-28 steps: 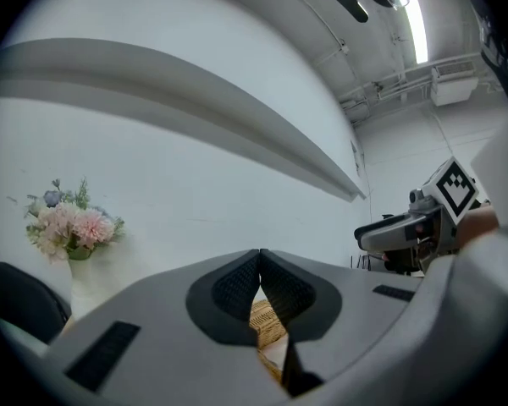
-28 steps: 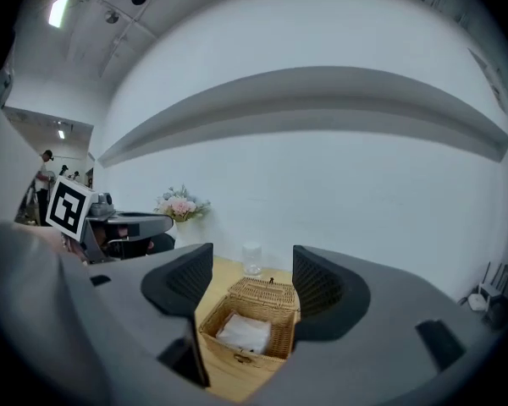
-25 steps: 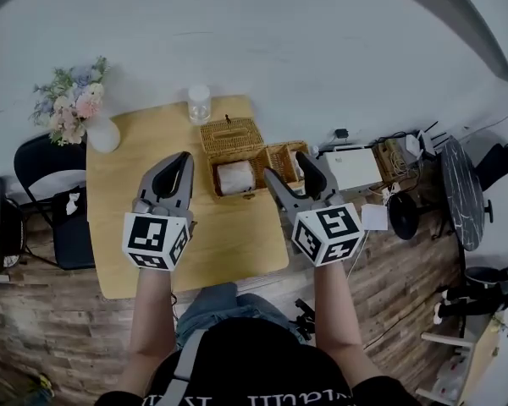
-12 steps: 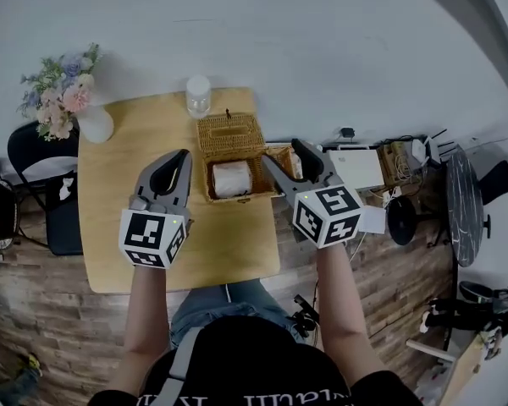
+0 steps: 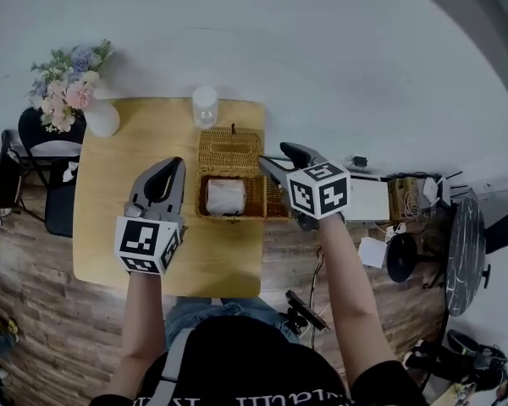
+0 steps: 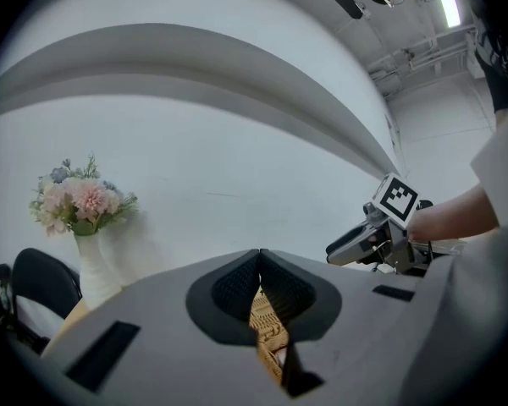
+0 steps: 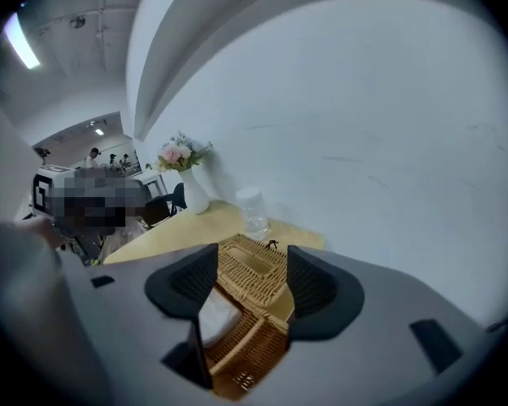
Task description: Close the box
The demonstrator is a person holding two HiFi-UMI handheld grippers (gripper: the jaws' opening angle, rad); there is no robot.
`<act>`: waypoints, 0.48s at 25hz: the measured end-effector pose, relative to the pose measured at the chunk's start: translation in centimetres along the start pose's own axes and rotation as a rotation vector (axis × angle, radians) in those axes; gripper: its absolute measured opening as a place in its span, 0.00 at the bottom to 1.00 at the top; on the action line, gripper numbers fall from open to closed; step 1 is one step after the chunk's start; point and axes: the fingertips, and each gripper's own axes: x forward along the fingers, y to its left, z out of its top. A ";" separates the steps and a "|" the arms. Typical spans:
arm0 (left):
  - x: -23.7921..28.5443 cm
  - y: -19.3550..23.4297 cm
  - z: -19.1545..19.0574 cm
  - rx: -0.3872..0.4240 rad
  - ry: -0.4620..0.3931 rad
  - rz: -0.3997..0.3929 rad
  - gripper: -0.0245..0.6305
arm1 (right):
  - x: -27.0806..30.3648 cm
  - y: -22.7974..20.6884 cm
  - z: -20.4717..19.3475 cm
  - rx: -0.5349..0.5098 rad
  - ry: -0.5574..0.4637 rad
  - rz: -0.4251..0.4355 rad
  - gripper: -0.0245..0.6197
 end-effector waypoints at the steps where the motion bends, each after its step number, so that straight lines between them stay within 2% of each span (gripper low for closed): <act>1: 0.2 0.1 -0.1 -0.002 0.003 0.016 0.06 | 0.7 -0.6 -0.1 -0.001 0.020 0.021 0.45; 12: 1.7 -0.3 -0.4 0.018 0.032 0.130 0.06 | 7.1 -4.9 -3.0 -0.050 0.241 0.191 0.44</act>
